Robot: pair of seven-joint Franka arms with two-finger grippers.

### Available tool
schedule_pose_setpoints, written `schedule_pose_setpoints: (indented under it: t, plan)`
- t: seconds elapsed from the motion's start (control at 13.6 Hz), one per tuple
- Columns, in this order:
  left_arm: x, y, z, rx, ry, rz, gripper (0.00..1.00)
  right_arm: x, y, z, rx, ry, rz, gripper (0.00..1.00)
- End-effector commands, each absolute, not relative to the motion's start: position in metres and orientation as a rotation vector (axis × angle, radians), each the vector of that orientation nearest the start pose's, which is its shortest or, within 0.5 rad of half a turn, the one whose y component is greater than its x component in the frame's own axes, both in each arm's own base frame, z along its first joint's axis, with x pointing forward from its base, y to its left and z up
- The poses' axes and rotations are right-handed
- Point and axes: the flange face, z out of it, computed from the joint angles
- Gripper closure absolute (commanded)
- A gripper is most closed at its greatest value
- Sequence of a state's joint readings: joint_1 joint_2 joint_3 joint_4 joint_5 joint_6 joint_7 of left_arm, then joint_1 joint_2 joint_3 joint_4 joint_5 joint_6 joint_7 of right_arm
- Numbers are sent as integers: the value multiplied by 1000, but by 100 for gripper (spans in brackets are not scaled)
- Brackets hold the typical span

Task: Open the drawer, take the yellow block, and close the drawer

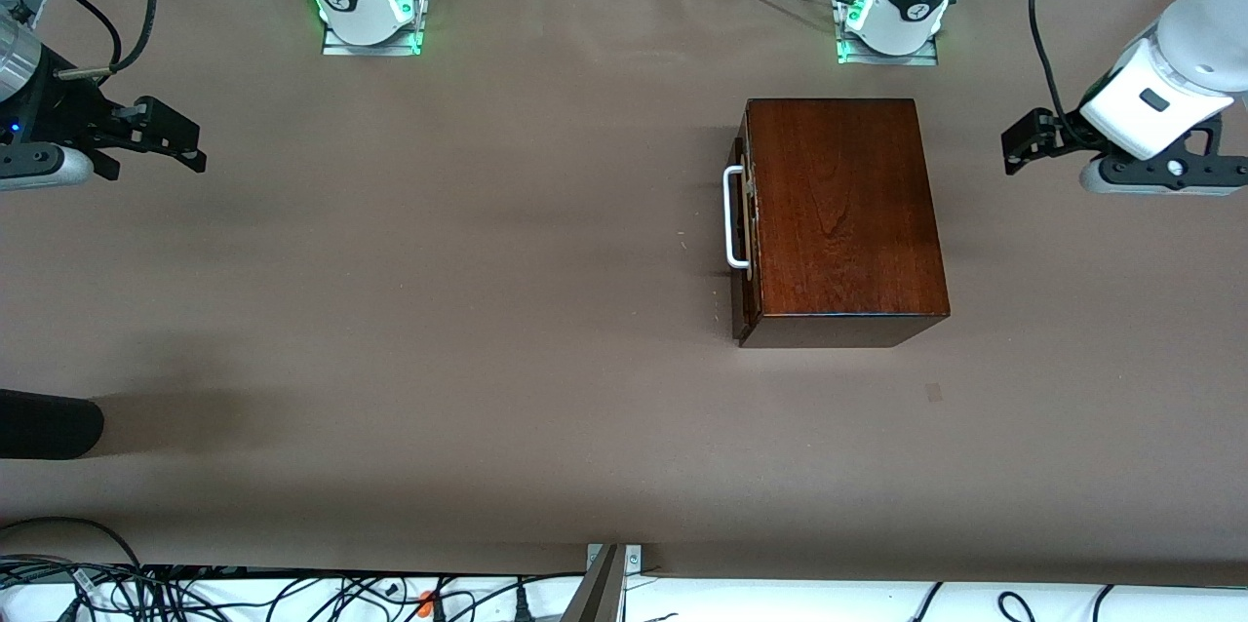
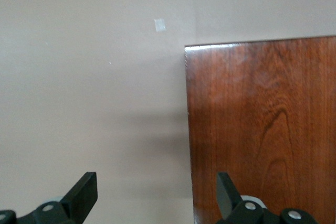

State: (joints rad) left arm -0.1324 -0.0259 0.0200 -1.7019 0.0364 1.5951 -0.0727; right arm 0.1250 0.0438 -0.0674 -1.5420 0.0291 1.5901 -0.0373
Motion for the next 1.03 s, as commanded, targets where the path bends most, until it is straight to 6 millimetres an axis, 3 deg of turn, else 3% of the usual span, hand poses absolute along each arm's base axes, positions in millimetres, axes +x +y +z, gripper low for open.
schedule_pose_setpoints:
  t: [0.0, 0.29, 0.37, 0.81, 0.96]
  plan:
    - [543, -70, 580, -3138, 108, 179, 0, 566, 36, 615, -3114, -147, -14, 0]
    - [549, -81, 557, -3122, 174, 270, 0, 566, 39, 616, -3113, -154, -19, 0]
    - [549, -91, 552, -3119, 217, 284, 0, 566, 39, 616, -3113, -154, -16, 0]
    - [556, -219, 507, -3105, 445, 300, 0, 566, 39, 616, -3113, -154, -16, 0]
    - [558, -254, 485, -3123, 428, 266, 0, 566, 39, 615, -3112, -154, -14, 0]
